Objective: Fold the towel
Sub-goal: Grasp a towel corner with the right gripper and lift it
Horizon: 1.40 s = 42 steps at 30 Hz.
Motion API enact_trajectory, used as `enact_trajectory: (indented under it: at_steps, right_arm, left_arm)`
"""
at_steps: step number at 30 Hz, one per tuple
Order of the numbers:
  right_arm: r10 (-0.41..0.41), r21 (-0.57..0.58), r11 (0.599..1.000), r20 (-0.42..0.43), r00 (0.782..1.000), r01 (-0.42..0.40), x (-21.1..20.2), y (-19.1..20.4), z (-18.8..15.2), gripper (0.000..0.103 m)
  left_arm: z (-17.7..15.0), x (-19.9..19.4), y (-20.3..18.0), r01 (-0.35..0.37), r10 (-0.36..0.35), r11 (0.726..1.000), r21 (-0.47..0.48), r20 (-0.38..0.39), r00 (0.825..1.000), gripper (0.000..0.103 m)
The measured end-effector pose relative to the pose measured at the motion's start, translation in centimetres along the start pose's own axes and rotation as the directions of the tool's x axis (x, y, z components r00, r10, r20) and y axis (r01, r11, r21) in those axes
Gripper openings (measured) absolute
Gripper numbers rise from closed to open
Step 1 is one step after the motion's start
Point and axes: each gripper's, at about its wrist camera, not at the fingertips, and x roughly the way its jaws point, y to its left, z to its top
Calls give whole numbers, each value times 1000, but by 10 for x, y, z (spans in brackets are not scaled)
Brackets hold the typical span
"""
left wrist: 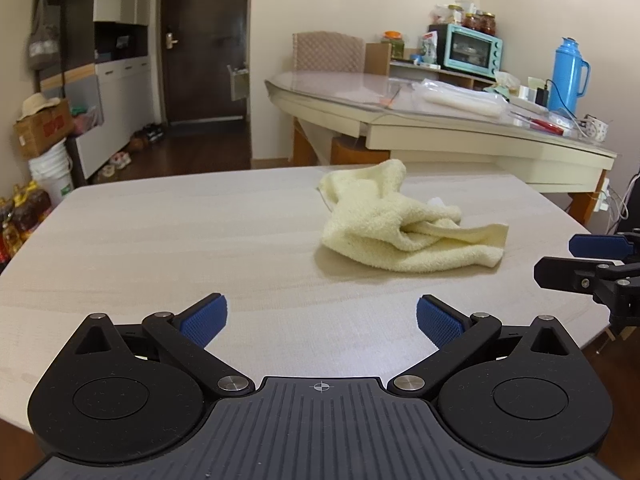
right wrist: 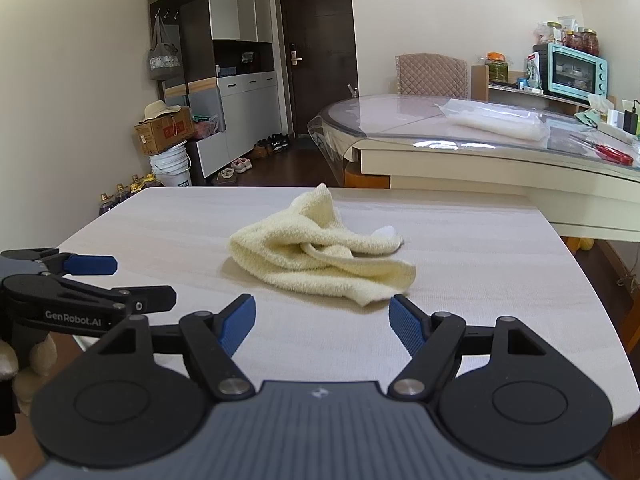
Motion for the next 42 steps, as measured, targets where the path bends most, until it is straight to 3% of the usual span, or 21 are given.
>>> enact_trajectory:
  at_steps: [8, 23, 25, 29, 30, 32, 33, 39, 42]
  right_arm:
    - [0, -5, 1000, -25, 1000, 0, 41, -16, 22, 76]
    - [-6, 27, 1000, -129, 992, 10, 145, -57, 52, 66]
    - [-3, 31, 999, -142, 990, 7, 153, -61, 51, 55]
    - [-4, 11, 1000, -154, 988, 6, 157, -59, 48, 46]
    - [-15, 7, 1000, -151, 988, 16, 156, -59, 47, 34]
    - [-13, -1, 1000, -144, 989, 13, 153, -58, 45, 22]
    - [-9, -1, 1000, -134, 991, 9, 150, -57, 45, 11]
    - [2, -12, 1000, -32, 999, -2, 121, -48, 56, 9]
    - [70, -56, 996, 68, 995, -66, 91, -27, 73, 9]
  left_arm:
    - [20, 23, 12, 0, 0, 1000, 18, 3, 1000, 103]
    - [42, 61, 21, 6, -4, 999, 51, -28, 1000, 103]
    - [43, 63, 21, 7, -5, 999, 53, -34, 999, 103]
    - [44, 68, 20, 8, -6, 998, 57, -45, 999, 103]
    - [44, 69, 20, 8, -5, 998, 56, -45, 999, 103]
    - [43, 70, 20, 8, -6, 999, 53, -47, 999, 103]
    - [43, 70, 20, 8, -6, 999, 52, -48, 999, 103]
    - [42, 62, 29, -14, 16, 999, 49, -35, 999, 103]
    - [42, 51, 42, -44, 45, 998, 42, -15, 999, 103]
